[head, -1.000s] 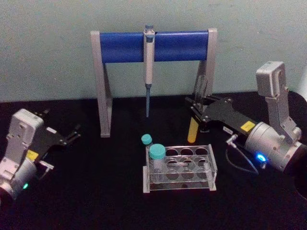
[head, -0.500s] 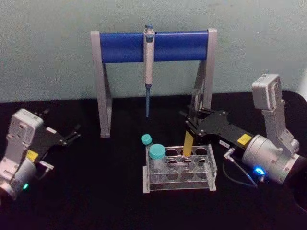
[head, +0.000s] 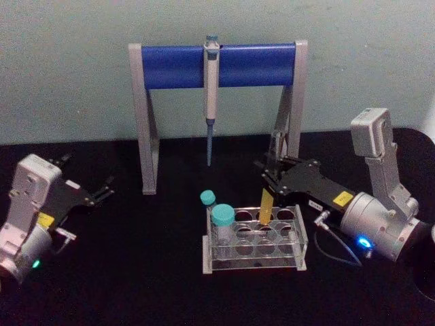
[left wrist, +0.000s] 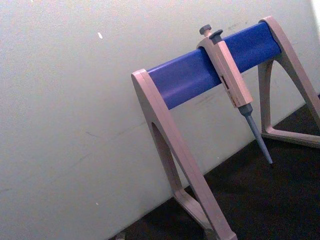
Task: Pick up the test tube from the test tube rack, shake it, then place it back into the test tube rack.
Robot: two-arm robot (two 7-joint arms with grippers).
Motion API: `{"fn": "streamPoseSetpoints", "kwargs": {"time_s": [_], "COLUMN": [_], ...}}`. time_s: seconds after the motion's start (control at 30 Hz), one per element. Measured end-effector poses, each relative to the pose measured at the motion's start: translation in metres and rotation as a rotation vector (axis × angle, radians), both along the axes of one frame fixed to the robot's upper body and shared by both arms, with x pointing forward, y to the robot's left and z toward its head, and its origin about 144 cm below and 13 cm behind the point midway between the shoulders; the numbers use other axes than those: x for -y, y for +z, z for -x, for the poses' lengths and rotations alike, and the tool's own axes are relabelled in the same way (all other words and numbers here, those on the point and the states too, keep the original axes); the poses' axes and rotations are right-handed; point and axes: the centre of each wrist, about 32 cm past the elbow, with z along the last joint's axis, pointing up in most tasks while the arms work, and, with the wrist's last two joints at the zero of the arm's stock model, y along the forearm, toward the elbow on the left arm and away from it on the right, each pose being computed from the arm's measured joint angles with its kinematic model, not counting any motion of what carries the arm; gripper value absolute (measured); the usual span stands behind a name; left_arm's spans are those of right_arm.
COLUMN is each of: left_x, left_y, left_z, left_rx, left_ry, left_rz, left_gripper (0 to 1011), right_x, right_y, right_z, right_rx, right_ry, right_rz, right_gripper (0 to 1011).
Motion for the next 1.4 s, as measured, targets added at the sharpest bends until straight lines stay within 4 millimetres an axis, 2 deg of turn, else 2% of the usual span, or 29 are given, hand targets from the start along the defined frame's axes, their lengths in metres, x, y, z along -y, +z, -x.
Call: {"fn": "streamPoseSetpoints", "kwargs": {"time_s": [1.4], "left_x": [0.000], "left_y": [0.000], "left_z": [0.000], "left_rx": [0.000], "left_ry": [0.000], "left_rz": [0.000], "left_gripper": [1010], "right_x": [-0.001], "right_y": [-0.022], "right_z": [-0.001], "right_rx": [-0.059], "right_ry": [-0.019], "right_rz": [0.060], "right_gripper": [232]}}
